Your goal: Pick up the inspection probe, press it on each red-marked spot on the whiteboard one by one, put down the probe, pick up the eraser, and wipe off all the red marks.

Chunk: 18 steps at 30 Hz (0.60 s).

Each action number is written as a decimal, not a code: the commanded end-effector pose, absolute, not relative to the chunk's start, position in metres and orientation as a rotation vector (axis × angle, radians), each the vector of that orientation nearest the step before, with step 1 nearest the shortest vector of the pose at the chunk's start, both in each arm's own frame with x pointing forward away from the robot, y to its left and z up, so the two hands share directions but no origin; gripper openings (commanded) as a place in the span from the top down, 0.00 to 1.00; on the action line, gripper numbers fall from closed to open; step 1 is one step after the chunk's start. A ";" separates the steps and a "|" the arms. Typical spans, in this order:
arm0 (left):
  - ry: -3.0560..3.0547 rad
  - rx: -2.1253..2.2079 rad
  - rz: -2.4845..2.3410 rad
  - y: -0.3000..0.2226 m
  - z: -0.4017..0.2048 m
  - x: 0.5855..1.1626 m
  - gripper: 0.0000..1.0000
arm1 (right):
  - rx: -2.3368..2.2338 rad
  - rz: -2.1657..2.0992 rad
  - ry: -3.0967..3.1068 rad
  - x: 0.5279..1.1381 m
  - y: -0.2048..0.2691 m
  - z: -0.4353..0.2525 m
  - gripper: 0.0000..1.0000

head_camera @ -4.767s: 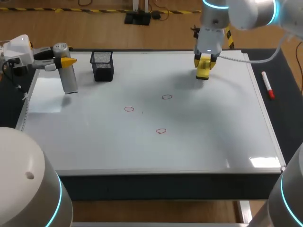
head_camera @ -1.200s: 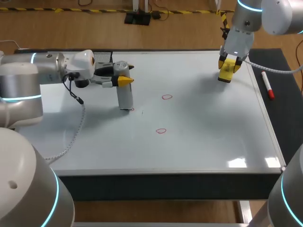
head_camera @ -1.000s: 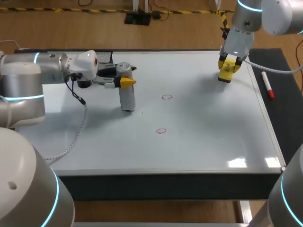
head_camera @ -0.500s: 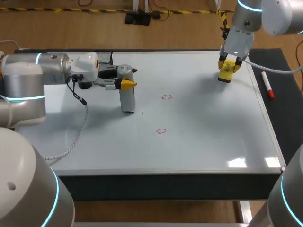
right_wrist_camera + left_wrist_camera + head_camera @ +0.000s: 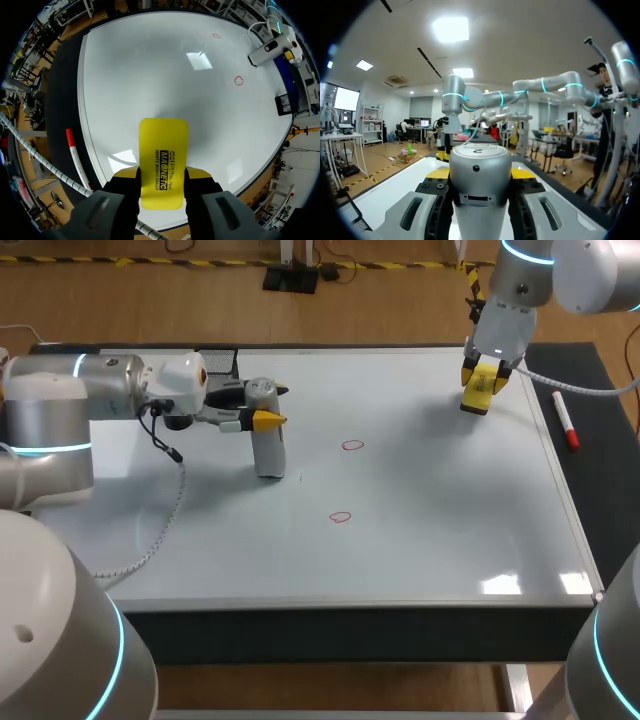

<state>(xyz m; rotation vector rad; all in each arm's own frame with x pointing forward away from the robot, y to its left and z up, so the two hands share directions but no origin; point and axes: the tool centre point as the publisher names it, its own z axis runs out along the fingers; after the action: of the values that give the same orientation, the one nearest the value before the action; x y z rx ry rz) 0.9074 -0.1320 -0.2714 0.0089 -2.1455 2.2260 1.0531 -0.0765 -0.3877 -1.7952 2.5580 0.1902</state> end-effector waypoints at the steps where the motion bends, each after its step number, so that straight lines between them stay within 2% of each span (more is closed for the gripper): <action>1: -2.148 0.008 2.225 -0.131 -0.274 0.907 1.00 | -1.799 0.186 2.558 1.054 -0.077 -0.387 1.00; 18: -2.167 0.006 2.229 -0.129 -0.264 0.908 1.00 | -1.799 0.186 2.558 1.054 -0.077 -0.387 1.00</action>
<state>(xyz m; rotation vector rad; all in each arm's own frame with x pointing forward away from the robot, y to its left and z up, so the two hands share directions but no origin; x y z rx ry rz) 0.9091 -0.1312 -0.2687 -0.0048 -2.1576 2.2276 1.0531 -0.0765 -0.3877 -1.7953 2.5580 0.1902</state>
